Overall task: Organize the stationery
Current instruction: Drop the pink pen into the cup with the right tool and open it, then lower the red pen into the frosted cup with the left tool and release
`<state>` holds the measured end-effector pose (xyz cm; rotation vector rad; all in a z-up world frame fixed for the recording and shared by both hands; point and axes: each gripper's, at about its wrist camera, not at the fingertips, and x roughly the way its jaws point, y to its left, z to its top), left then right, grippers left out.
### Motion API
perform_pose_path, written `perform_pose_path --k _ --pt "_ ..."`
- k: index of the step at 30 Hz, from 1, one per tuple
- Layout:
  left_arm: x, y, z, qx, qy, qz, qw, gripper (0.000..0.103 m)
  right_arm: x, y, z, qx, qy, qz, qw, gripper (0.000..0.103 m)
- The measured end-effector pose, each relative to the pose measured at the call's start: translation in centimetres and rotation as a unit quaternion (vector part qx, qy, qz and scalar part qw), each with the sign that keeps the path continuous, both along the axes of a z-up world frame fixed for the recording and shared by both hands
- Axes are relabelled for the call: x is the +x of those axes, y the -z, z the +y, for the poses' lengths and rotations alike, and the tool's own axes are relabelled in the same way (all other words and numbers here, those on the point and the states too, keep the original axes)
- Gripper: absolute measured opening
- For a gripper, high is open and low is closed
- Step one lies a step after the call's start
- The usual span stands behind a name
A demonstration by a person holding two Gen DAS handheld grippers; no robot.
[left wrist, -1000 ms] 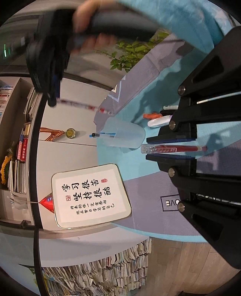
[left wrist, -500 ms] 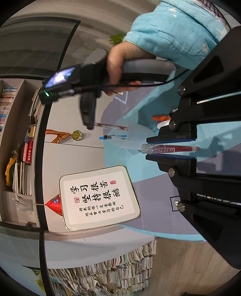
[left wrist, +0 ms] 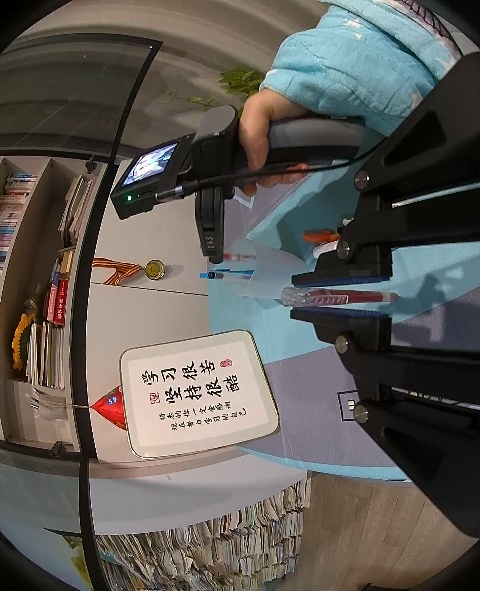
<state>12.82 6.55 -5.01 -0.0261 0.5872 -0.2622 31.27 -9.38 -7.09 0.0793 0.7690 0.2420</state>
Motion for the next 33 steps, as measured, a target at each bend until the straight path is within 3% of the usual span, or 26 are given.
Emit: perform_pose_path --k 2,4,6,12,18,25,33 --pt "-0.1 0.0 0.0 0.001 0.001 0.0 1.0 0.008 -0.7 -0.3 -0.2 -0.002 0.001 0.0 1.0 0.026" --pt "-0.2 -0.1 -0.1 0.001 0.002 0.0 1.0 0.008 -2.2 -1.0 -0.9 0.004 0.01 -0.016 1.0 0.051" --pt "-0.3 -0.2 -0.3 0.002 0.004 -0.001 1.0 0.008 -4.4 -1.7 -1.9 0.024 0.016 -0.044 0.999 0.064" --pt "-0.1 -0.3 -1.2 0.005 0.004 0.003 1.0 0.008 -10.5 -2.2 -4.2 0.035 -0.008 -0.069 0.997 0.065" --pt "-0.2 -0.9 -2.4 0.011 0.005 -0.003 0.9999 0.008 -14.4 -0.2 -6.6 0.023 -0.003 -0.046 0.999 0.065" --pt "-0.4 -2.0 -4.3 0.024 0.0 -0.017 0.9996 0.008 -15.7 2.7 -8.2 -0.014 0.013 -0.012 1.0 0.065" --pt "1.2 -4.9 -5.2 0.023 -0.024 -0.046 0.9984 0.008 -16.7 3.8 -9.8 0.007 -0.001 0.0 1.0 0.065"
